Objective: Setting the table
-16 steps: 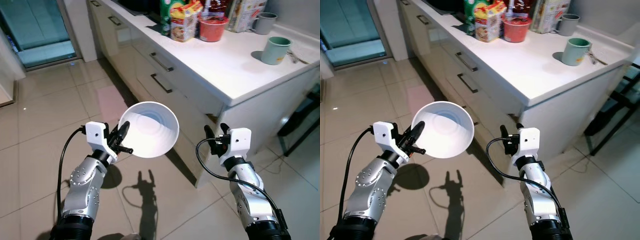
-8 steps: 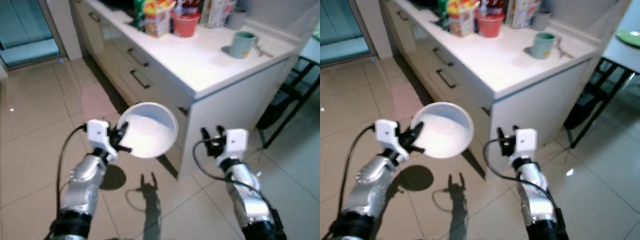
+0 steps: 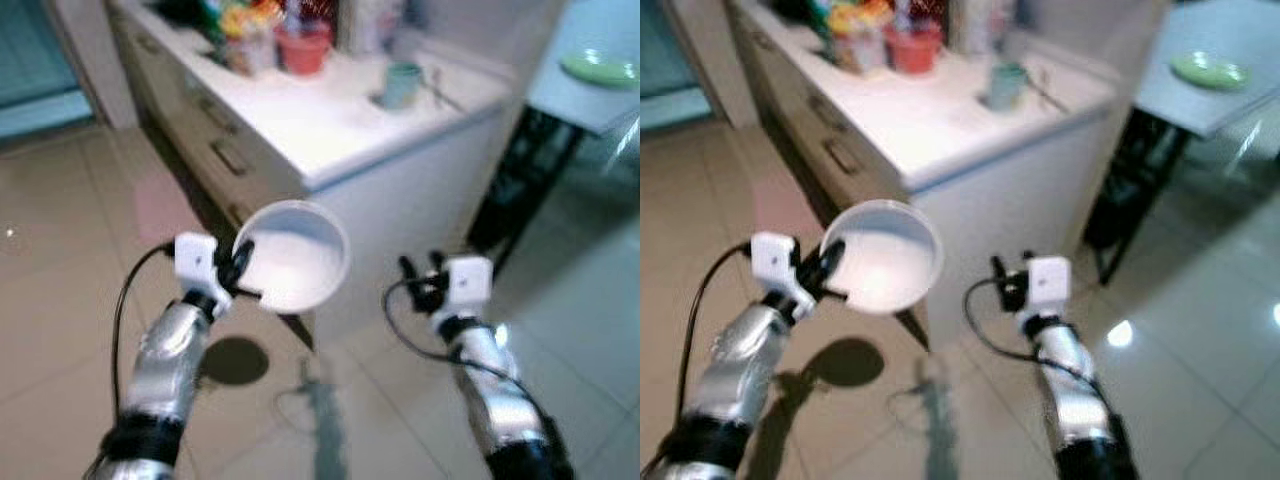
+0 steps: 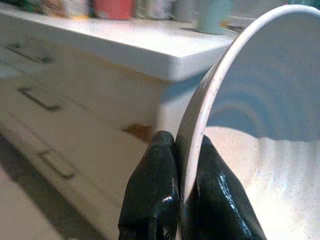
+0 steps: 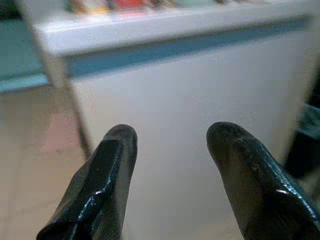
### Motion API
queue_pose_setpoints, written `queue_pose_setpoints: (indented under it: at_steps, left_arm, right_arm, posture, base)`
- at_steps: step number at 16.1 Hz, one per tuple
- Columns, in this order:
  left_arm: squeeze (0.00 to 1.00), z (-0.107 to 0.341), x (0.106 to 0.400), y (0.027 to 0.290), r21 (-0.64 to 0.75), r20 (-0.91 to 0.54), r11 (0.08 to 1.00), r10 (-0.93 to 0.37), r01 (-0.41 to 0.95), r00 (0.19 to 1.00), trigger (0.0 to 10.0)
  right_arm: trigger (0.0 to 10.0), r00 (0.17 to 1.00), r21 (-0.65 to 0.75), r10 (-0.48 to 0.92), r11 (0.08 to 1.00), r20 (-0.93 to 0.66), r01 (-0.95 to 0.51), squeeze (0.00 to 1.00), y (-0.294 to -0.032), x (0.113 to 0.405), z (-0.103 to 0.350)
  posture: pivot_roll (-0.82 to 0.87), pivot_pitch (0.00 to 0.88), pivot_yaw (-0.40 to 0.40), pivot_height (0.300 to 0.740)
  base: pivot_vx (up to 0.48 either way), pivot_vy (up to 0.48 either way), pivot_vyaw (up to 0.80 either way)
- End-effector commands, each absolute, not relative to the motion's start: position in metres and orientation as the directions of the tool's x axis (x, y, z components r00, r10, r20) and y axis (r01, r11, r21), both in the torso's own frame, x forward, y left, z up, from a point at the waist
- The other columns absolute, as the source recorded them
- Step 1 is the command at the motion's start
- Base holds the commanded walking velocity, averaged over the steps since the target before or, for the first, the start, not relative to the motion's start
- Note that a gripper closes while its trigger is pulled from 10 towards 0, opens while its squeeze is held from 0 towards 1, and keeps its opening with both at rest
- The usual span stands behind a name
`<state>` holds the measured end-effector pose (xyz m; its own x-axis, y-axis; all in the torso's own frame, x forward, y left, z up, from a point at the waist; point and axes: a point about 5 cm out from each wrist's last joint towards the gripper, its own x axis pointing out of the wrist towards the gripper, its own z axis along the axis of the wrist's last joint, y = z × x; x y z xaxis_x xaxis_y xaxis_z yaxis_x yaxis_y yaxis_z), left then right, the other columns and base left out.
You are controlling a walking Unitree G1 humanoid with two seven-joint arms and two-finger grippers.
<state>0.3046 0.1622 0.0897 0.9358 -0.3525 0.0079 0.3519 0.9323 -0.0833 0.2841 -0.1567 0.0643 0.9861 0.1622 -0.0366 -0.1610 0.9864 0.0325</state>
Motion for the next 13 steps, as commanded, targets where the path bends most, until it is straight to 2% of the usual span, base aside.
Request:
queue_pose_setpoints:
  at_steps: [1, 3, 11, 12, 13]
  left_arm:
    - [0.11, 0.091, 0.305, 0.163, -0.061, 0.008, 0.933, -0.355, 0.355, 0.935, 0.0]
    - [0.11, 0.09, 0.305, 0.163, -0.063, 0.007, 0.933, -0.355, 0.355, 0.935, 0.0]
    - [0.1, 0.089, 0.304, 0.162, -0.056, -0.002, 0.931, -0.362, 0.361, 0.932, 0.0]
    - [0.1, 0.089, 0.304, 0.162, -0.053, -0.003, 0.93, -0.364, 0.363, 0.932, 0.6]
    - [0.1, 0.088, 0.304, 0.162, -0.044, -0.01, 0.93, -0.367, 0.366, 0.93, 0.8]
  right_arm:
    - [10.0, 0.984, 0.043, 0.173, 0.984, -0.038, -0.171, 0.0, -0.153, 0.286, 0.065]
    - [10.0, 0.986, 0.073, 0.159, 0.985, -0.049, -0.155, 0.0, -0.155, 0.286, 0.064]
    - [10.0, 0.974, 0.036, 0.201, 0.979, -0.108, -0.198, 0.0, -0.153, 0.284, 0.056]
    - [10.0, 0.974, 0.036, 0.201, 0.979, -0.106, -0.199, 0.0, -0.153, 0.284, 0.056]
    - [10.0, 0.974, 0.038, 0.202, 0.979, -0.104, -0.199, 0.0, -0.152, 0.284, 0.057]
  posture:
    - [0.05, 0.0, 0.054, 0.74]
    - [0.05, 0.0, 0.055, 0.74]
    - [0.06, 0.0, 0.054, 0.74]
    - [0.06, 0.0, 0.055, 0.74]
    - [0.06, 0.0, 0.056, 0.74]
  base:
    - [0.0, 0.0, 0.0]
    - [0.0, 0.0, 0.0]
    - [0.0, 0.0, 0.0]
    - [0.0, 0.0, 0.0]
    - [0.0, 0.0, 0.0]
